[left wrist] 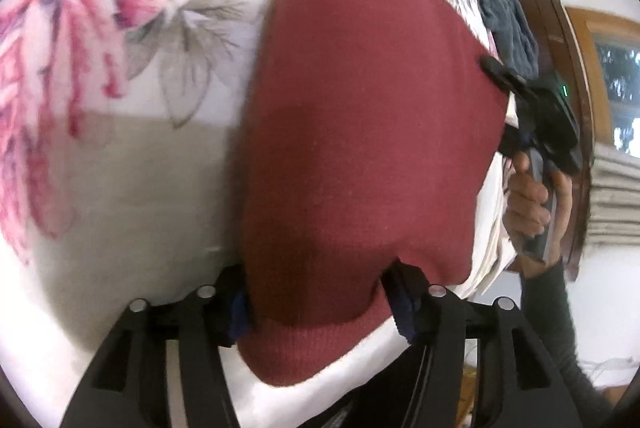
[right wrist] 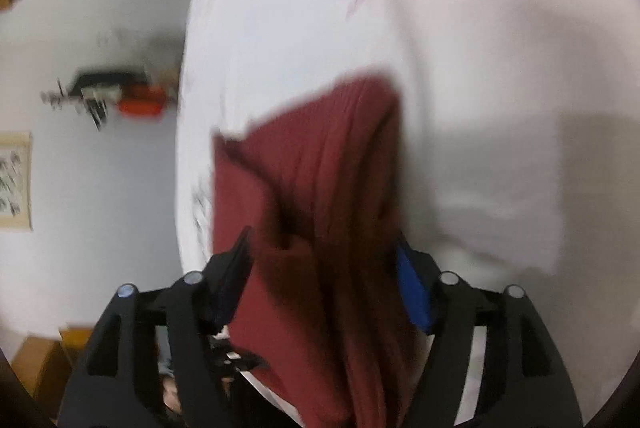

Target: Fold small clothes

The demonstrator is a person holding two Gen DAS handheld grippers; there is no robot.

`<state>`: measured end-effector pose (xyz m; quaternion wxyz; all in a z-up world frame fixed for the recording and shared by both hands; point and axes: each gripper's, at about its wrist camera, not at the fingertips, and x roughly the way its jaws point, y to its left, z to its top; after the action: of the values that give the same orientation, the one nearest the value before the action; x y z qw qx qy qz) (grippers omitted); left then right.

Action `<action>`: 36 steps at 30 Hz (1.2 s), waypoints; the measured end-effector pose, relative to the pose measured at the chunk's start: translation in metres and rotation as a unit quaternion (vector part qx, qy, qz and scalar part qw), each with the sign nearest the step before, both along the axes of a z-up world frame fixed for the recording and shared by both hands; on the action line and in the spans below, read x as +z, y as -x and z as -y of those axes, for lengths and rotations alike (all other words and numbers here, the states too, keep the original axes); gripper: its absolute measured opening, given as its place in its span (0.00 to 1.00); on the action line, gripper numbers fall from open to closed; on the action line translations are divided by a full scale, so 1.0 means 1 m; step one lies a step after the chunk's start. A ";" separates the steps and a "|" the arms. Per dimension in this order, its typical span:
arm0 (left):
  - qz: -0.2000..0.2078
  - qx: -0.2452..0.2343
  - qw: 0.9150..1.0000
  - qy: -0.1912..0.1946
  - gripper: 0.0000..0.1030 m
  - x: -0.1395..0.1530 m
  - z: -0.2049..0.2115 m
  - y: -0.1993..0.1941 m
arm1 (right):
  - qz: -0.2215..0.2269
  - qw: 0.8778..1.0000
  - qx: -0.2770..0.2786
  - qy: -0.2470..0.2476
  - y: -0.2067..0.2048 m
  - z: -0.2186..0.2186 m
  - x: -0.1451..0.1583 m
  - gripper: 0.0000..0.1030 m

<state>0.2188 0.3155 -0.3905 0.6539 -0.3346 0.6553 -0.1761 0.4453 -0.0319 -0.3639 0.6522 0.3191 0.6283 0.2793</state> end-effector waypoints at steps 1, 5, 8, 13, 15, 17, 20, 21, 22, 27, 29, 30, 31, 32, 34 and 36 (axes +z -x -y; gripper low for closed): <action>0.011 0.002 1.000 -0.019 0.65 0.007 -0.001 0.001 | 0.013 1.000 -0.021 0.000 0.004 0.018 0.012 0.64; 0.148 0.019 0.977 -0.150 0.66 0.077 -0.004 0.026 | 0.052 0.998 -0.016 -0.012 0.032 0.038 0.046 0.50; 0.220 -0.003 0.972 -0.081 0.66 0.107 0.013 0.048 | 0.059 0.998 0.011 0.011 0.050 0.023 0.046 0.44; 0.192 -0.067 0.979 -0.015 0.65 0.079 0.066 0.041 | 0.036 0.997 0.036 0.051 0.052 -0.018 0.025 0.08; 0.160 -0.073 0.984 -0.009 0.64 0.055 0.080 0.034 | 0.077 0.993 0.048 0.081 0.055 -0.029 0.039 0.07; 0.137 -0.071 0.988 -0.017 0.65 0.038 0.089 0.030 | 0.126 0.983 0.051 0.127 0.055 -0.037 0.048 0.07; 0.097 -0.081 0.992 -0.018 0.65 0.017 0.097 0.024 | 0.090 0.982 0.045 0.161 0.044 -0.032 0.015 0.08; 0.088 -0.092 0.992 -0.018 0.64 0.017 0.100 0.022 | 0.083 0.983 0.046 0.160 0.043 -0.032 0.007 0.09; 0.085 -0.099 0.991 -0.016 0.64 0.024 0.100 0.022 | 0.081 0.983 0.049 0.154 0.044 -0.031 0.007 0.10; 0.152 -0.081 0.983 0.067 0.66 0.089 0.069 -0.002 | 0.123 0.985 0.007 0.118 0.053 -0.002 0.052 0.16; 0.175 -0.035 0.982 0.066 0.66 0.104 0.041 -0.039 | 0.124 0.987 0.025 0.096 0.047 -0.007 0.059 0.15; 0.180 -0.016 0.982 0.061 0.66 0.105 0.030 -0.056 | 0.129 0.985 0.048 0.103 0.047 -0.018 0.059 0.15; 0.181 0.000 0.982 0.048 0.66 0.103 0.019 -0.076 | 0.125 0.984 0.067 0.107 0.045 -0.028 0.054 0.15; 0.171 0.014 0.985 0.033 0.66 0.095 0.012 -0.096 | 0.113 0.983 0.086 0.115 0.041 -0.038 0.043 0.11; 0.141 0.013 0.990 0.007 0.65 0.075 0.011 -0.122 | 0.111 0.975 0.096 0.168 0.032 -0.048 0.022 0.00; 0.110 -0.010 0.994 -0.017 0.58 0.051 0.022 -0.144 | 0.091 0.978 0.089 0.166 0.027 -0.039 0.003 0.00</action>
<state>0.3631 0.2934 -0.3395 0.7262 -0.2953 0.5852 -0.2071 0.4181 0.0068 -0.3605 0.7229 0.1227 0.6300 0.2560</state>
